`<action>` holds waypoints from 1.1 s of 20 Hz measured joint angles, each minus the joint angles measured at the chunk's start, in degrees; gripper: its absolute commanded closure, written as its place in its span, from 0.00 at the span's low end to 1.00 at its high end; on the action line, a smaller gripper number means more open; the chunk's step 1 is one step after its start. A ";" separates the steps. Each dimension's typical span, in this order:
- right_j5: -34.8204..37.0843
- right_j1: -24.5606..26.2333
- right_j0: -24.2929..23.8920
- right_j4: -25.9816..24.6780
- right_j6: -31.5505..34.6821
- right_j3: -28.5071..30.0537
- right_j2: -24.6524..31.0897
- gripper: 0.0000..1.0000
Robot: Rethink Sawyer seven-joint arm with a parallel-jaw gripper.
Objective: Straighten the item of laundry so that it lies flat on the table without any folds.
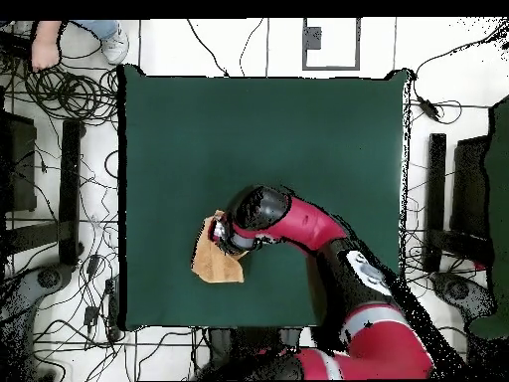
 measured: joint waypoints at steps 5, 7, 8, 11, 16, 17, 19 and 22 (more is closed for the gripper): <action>2.37 -0.25 3.21 0.08 4.76 -2.60 -1.43 1.00; 2.37 -0.19 3.51 0.08 5.95 -3.49 -1.71 1.00; 2.36 -0.09 3.50 0.11 6.32 -3.91 -1.88 1.00; 2.36 0.51 3.45 0.11 6.46 -5.24 -2.86 1.00; 1.83 1.08 3.62 0.08 6.46 -6.58 -4.29 1.00; 1.30 1.16 3.76 0.08 6.46 -6.83 -4.64 1.00; 0.41 1.36 3.99 0.09 6.46 -7.25 -5.15 1.00; -2.18 2.68 4.80 0.07 6.46 -8.95 -6.87 1.00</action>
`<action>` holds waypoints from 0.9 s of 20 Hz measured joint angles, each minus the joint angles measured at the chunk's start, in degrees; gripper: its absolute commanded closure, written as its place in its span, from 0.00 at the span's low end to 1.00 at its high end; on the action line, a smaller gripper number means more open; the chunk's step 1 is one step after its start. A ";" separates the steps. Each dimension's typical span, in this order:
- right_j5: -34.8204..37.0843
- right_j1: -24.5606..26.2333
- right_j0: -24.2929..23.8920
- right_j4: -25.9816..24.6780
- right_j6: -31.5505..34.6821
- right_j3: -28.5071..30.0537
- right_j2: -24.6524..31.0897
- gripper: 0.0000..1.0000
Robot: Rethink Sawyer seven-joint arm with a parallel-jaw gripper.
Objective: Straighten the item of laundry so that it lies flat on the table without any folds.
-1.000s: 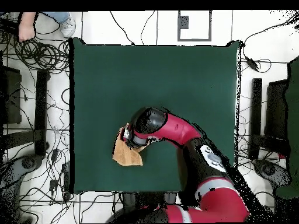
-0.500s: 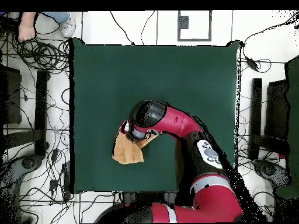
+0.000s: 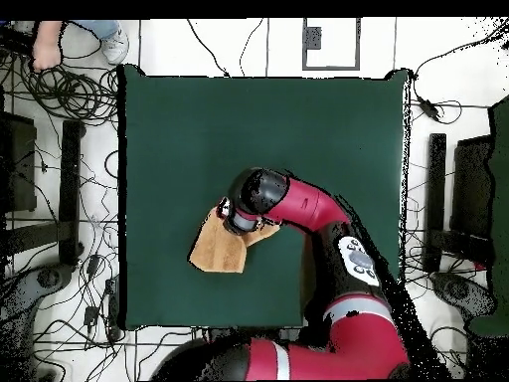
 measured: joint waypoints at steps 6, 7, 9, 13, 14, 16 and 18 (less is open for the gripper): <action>-1.38 1.87 2.51 0.06 0.08 -3.45 -3.73 1.00; -1.37 2.22 3.31 0.18 0.30 -4.11 -4.67 1.00; -1.36 2.50 4.19 0.49 0.75 -4.72 -5.61 1.00; -1.36 2.96 6.41 2.03 4.05 -6.64 -7.91 1.00; -1.36 3.13 6.58 2.26 4.73 -7.08 -8.15 1.00; -1.36 3.59 6.69 2.67 5.98 -8.07 -8.51 1.00; -1.35 4.24 6.54 2.98 7.29 -9.50 -8.83 1.00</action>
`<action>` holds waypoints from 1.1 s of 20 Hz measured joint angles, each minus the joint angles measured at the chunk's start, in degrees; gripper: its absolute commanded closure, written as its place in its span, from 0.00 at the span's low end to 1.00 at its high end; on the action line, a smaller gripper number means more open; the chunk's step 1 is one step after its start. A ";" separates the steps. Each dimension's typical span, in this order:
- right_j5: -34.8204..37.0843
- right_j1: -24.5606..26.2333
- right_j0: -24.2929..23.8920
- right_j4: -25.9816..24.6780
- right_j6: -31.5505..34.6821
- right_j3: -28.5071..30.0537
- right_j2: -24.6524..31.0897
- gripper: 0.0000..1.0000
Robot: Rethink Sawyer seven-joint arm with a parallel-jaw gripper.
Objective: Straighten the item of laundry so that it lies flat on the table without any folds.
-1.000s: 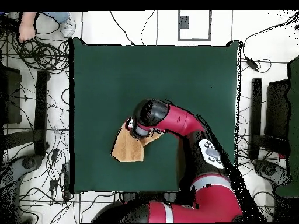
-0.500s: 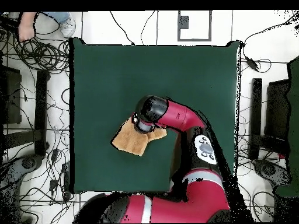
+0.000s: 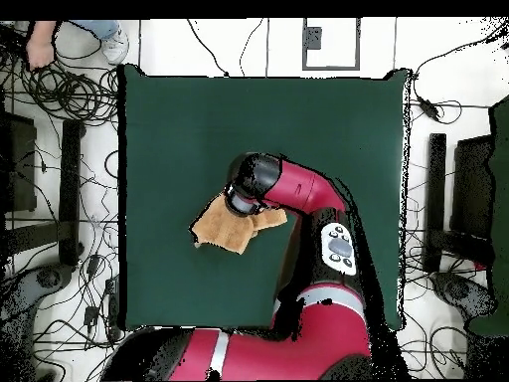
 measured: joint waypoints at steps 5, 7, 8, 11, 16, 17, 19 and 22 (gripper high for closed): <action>-0.01 2.87 -0.56 0.70 1.72 -3.40 -1.10 1.00; -0.01 3.64 -0.74 0.90 1.87 -4.02 -1.22 1.00; -0.01 4.02 -0.83 1.00 1.94 -4.33 -1.28 1.00; 0.00 5.27 -1.32 1.72 1.95 -5.12 -1.27 1.00; 0.00 6.79 -2.72 3.48 1.95 -6.06 -1.28 1.00; 0.00 7.01 -2.97 3.71 1.95 -6.24 -1.27 1.00; 0.00 7.26 -3.28 3.98 1.95 -6.45 -1.27 1.00; -0.05 7.74 -4.01 4.90 1.95 -6.68 -1.27 1.00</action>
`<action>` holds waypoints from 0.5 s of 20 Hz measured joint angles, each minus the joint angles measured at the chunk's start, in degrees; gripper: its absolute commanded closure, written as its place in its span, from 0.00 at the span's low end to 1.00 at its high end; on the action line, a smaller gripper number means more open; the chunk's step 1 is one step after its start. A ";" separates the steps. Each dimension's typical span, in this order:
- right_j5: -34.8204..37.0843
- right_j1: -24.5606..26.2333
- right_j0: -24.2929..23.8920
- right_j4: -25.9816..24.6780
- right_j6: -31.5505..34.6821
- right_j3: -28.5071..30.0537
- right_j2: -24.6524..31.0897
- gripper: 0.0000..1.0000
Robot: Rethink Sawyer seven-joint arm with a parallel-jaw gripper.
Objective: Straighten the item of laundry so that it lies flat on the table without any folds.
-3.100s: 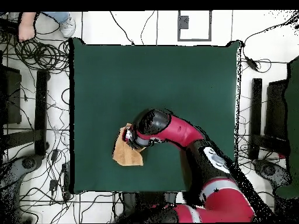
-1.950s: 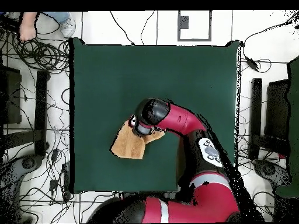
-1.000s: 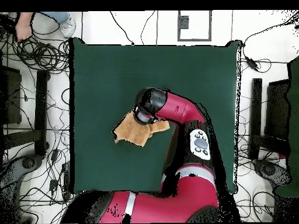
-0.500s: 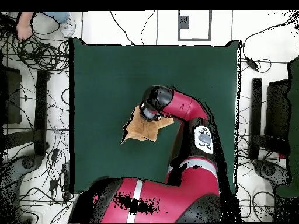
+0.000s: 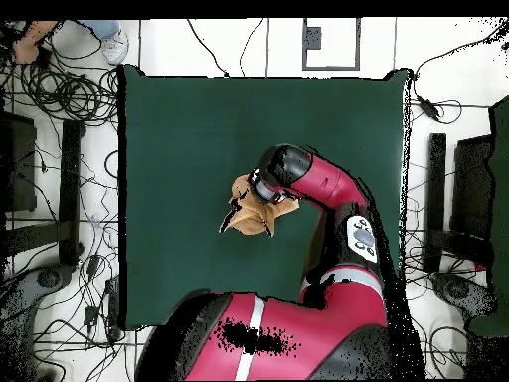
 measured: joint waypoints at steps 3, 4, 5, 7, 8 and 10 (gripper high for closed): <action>-0.45 0.02 -0.08 0.63 0.01 0.03 -0.02 1.00; -0.84 0.01 -0.04 0.87 0.02 0.11 -0.02 1.00; -1.28 -0.03 0.00 1.06 0.02 0.26 -0.02 1.00; -2.75 -0.26 0.08 1.70 0.02 1.06 -0.02 1.00; -3.17 -0.40 0.10 1.93 0.02 1.40 -0.02 1.00; -3.86 -0.64 0.12 2.28 0.02 1.98 -0.02 1.00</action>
